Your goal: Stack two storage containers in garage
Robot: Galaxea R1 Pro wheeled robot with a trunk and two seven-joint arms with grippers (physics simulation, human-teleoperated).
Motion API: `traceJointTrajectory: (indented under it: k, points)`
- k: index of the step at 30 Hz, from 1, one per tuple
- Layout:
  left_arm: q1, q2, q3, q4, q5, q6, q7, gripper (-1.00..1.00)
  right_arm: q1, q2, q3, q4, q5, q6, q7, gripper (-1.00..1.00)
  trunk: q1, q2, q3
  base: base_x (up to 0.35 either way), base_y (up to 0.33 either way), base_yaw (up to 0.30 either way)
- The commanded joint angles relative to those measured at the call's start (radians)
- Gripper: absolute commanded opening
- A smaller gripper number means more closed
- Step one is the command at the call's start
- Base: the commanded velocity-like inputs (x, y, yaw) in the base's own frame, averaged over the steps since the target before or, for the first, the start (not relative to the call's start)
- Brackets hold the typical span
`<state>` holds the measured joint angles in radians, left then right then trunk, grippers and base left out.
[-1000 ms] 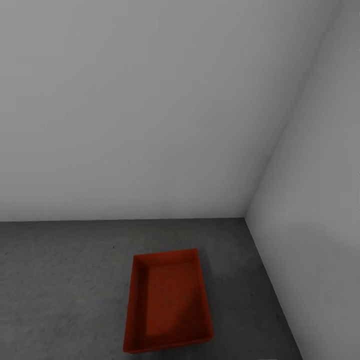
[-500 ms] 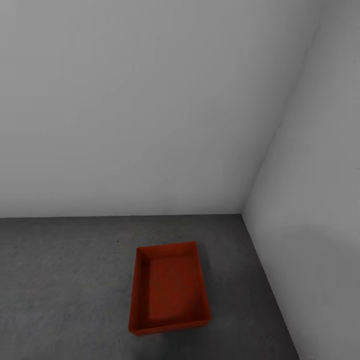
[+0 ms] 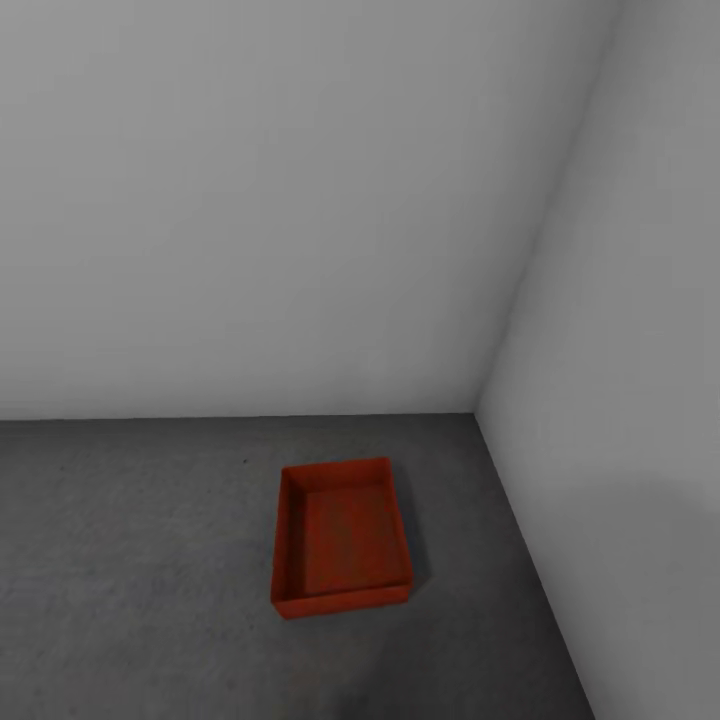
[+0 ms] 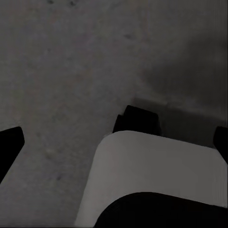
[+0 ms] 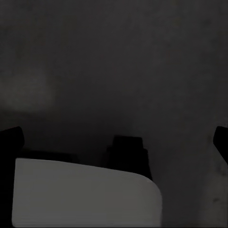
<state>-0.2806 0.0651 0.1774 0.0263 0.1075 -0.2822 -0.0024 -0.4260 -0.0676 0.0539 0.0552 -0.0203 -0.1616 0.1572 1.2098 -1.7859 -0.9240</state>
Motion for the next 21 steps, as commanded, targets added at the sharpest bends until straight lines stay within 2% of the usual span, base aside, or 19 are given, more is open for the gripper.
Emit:
traceJointTrajectory:
  k: [1, 5, 9, 21]
  points:
    - [-0.001, 0.000, -0.001, 0.003, 0.009, -0.005, -0.008, 1.00, -0.001, 0.000, 0.005, 0.005, 0.007, -0.008, 0.003, 1.00, -0.005, 0.007, 0.003, -0.339, 0.000, 0.000]
    - [-0.001, 0.005, -0.001, 0.003, 0.008, -0.004, -0.066, 1.00, 0.001, 0.000, 0.005, 0.005, 0.055, -0.036, 0.002, 1.00, -0.020, 0.035, 0.015, -0.339, 0.000, 0.000]
    - [-0.001, 0.012, 0.000, 0.003, 0.010, -0.003, -0.106, 1.00, 0.006, 0.000, 0.004, 0.005, 0.069, -0.080, 0.001, 1.00, -0.035, 0.063, 0.028, -0.339, 0.000, 0.000]
    - [0.000, 0.014, 0.001, 0.003, 0.012, -0.004, -0.099, 1.00, 0.012, 0.000, 0.004, 0.006, 0.072, -0.097, 0.001, 1.00, -0.081, 0.147, 0.065, -0.339, 0.000, 0.000]
